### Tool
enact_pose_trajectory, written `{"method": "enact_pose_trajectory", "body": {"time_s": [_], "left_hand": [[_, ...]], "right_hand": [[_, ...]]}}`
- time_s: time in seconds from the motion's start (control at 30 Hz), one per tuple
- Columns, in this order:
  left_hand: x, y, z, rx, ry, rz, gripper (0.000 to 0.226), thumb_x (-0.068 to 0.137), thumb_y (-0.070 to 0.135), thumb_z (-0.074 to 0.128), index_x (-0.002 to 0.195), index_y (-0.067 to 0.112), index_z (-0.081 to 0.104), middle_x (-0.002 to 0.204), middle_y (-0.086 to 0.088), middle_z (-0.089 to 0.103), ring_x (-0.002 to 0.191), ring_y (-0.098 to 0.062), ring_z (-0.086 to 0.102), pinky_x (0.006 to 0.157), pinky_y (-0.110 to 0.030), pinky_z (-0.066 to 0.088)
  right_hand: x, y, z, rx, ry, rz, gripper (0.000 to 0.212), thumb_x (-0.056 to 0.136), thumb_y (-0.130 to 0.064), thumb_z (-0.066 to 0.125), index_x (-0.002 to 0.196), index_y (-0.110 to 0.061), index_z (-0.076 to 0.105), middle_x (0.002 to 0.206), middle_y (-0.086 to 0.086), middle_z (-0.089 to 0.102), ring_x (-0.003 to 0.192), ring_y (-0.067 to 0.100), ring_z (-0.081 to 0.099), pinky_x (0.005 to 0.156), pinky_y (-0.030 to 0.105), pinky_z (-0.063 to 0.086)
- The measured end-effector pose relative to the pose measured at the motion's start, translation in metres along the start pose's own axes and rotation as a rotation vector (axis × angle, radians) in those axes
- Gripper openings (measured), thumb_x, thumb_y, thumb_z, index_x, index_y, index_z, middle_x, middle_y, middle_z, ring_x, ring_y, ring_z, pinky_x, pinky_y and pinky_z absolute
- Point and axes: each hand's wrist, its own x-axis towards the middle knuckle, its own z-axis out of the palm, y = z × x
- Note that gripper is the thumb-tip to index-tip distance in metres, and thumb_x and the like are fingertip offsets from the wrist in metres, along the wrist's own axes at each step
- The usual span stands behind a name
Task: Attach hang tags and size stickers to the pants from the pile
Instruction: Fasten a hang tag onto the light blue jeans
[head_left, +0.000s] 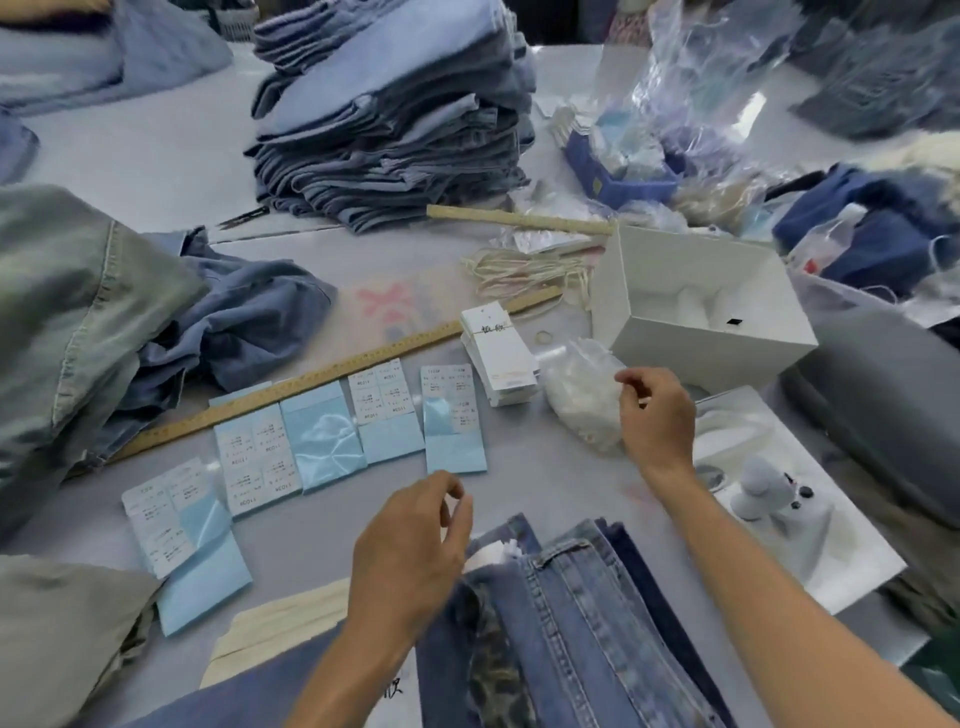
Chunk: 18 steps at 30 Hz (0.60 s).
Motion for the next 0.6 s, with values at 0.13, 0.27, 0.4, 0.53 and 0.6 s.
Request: {"method": "enact_pose_trajectory", "body": {"time_s": [0.13,0.27,0.4,0.53,0.6], "left_hand": [[0.029,0.015,0.028,0.050,-0.028,0.041,0.013,0.100,0.052,0.045,0.100,0.041,0.049,0.080,0.018,0.057,0.077,-0.002,0.055,0.063,-0.026,0.049],[0.045,0.015,0.048,0.050,-0.082,-0.002,0.012,0.100,0.052,0.046,0.095,0.042,0.049,0.080,0.019,0.059,0.073,-0.001,0.055,0.059,-0.019,0.042],[0.060,0.025,0.063,-0.003,-0.098,-0.015,0.012,0.101,0.046,0.051,0.091,0.039,0.053,0.075,0.019,0.060,0.070,-0.002,0.056,0.056,-0.019,0.038],[0.098,0.064,0.082,-0.063,-0.093,0.091,0.011,0.102,0.039,0.053,0.100,0.035,0.063,0.084,0.015,0.067,0.075,-0.010,0.060,0.065,-0.030,0.049],[0.119,0.086,0.095,-0.103,-0.112,0.136,0.016,0.103,0.038,0.053,0.114,0.033,0.064,0.093,0.012,0.069,0.082,-0.014,0.063,0.071,-0.035,0.054]], "right_hand": [[0.061,0.051,-0.011,-0.253,-0.147,-0.018,0.036,0.095,0.004,0.053,0.125,-0.007,0.069,0.124,0.016,0.063,0.117,0.039,0.052,0.099,0.040,0.043],[0.084,0.077,-0.011,-0.372,-0.364,-0.055,0.043,0.095,-0.003,0.060,0.137,-0.013,0.063,0.138,0.009,0.061,0.124,0.037,0.053,0.106,0.045,0.043],[0.088,0.079,-0.003,-0.338,-0.363,-0.110,0.029,0.096,-0.016,0.068,0.124,-0.016,0.073,0.126,0.004,0.068,0.114,0.030,0.059,0.096,0.041,0.048],[0.080,0.077,-0.004,-0.367,-0.306,-0.182,0.017,0.098,-0.021,0.065,0.106,-0.014,0.079,0.103,0.006,0.072,0.099,0.030,0.063,0.084,0.042,0.050],[0.077,0.073,-0.009,-0.385,-0.279,-0.177,0.018,0.098,-0.022,0.062,0.099,-0.013,0.077,0.096,0.005,0.071,0.094,0.029,0.063,0.080,0.041,0.050]]}}
